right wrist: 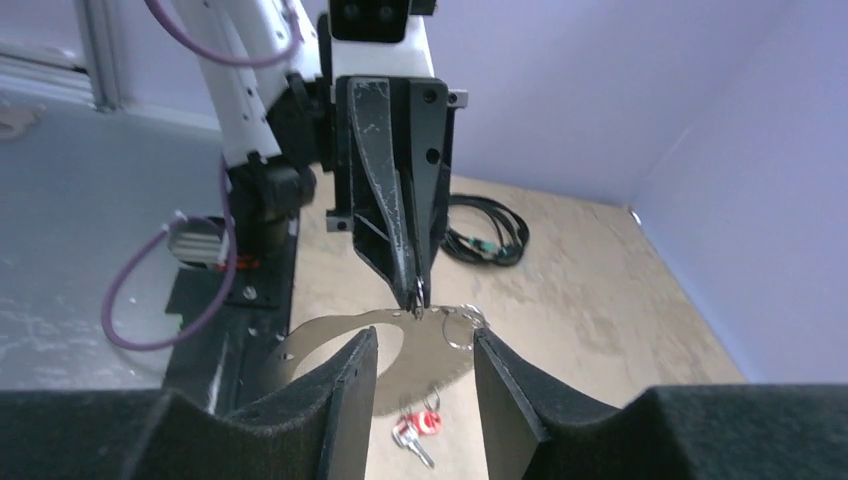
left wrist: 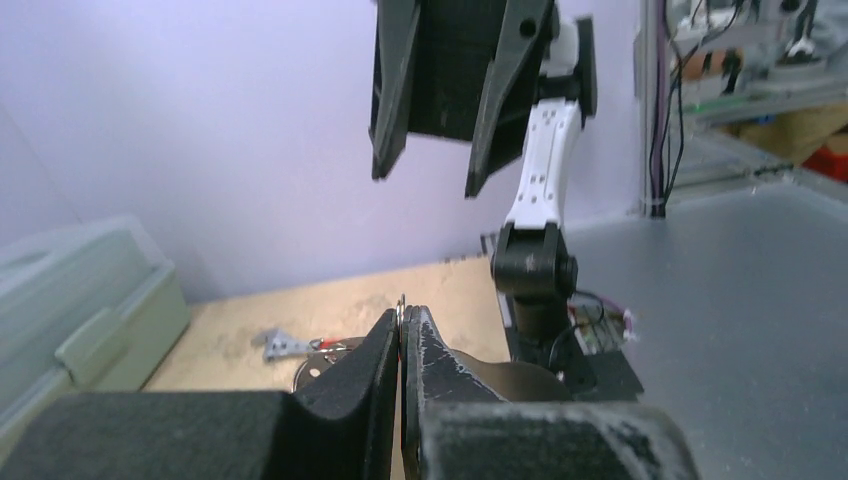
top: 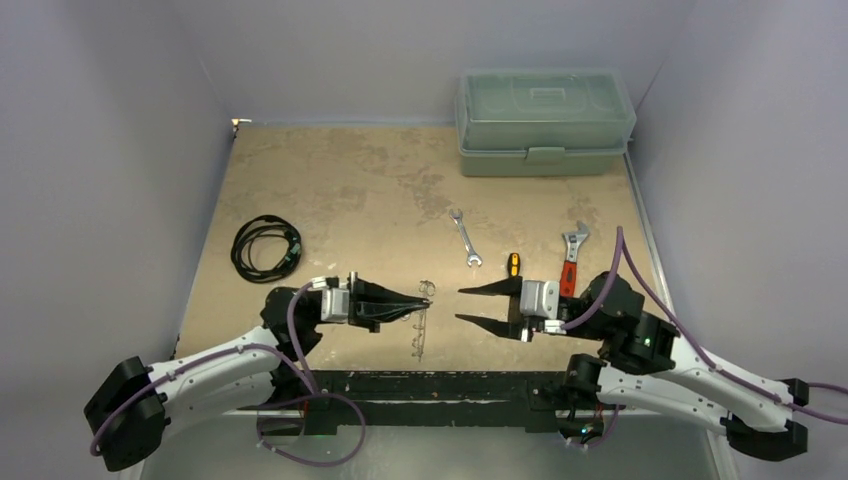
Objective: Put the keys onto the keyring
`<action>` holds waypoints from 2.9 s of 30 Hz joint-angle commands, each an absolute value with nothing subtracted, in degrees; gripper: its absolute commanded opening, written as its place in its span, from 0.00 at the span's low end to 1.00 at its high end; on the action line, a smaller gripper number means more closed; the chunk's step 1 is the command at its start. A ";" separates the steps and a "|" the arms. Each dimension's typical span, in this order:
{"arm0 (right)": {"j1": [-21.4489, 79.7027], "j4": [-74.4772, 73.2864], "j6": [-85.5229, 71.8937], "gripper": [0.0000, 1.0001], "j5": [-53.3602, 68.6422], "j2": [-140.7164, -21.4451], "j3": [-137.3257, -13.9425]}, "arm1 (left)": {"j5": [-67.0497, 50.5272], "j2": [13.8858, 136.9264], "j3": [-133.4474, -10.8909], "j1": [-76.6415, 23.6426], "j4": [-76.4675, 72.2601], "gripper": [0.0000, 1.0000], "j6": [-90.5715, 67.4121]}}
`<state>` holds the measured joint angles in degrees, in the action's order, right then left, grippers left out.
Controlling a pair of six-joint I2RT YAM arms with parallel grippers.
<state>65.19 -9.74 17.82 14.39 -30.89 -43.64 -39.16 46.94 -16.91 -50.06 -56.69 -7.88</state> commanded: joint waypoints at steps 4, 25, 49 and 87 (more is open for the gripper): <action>65.22 4.25 11.82 0.41 21.62 -32.81 -40.89 | -38.23 51.22 -13.71 -50.29 -87.28 0.00 -20.22; 65.21 10.90 12.59 0.30 23.13 -40.61 -41.00 | -39.68 55.15 -13.89 -50.27 -92.52 0.00 -23.33; 64.86 15.29 10.59 0.25 22.65 -40.48 -37.23 | -38.85 54.82 -13.73 -50.32 -94.61 0.00 -24.16; 64.07 16.41 10.02 0.31 21.46 -39.03 -34.31 | -37.69 55.20 -13.34 -50.28 -99.27 0.00 -26.09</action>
<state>64.42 14.90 10.41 22.02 -40.34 -35.07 -38.54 55.86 -13.26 -50.06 -84.84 -24.93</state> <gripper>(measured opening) 0.299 0.012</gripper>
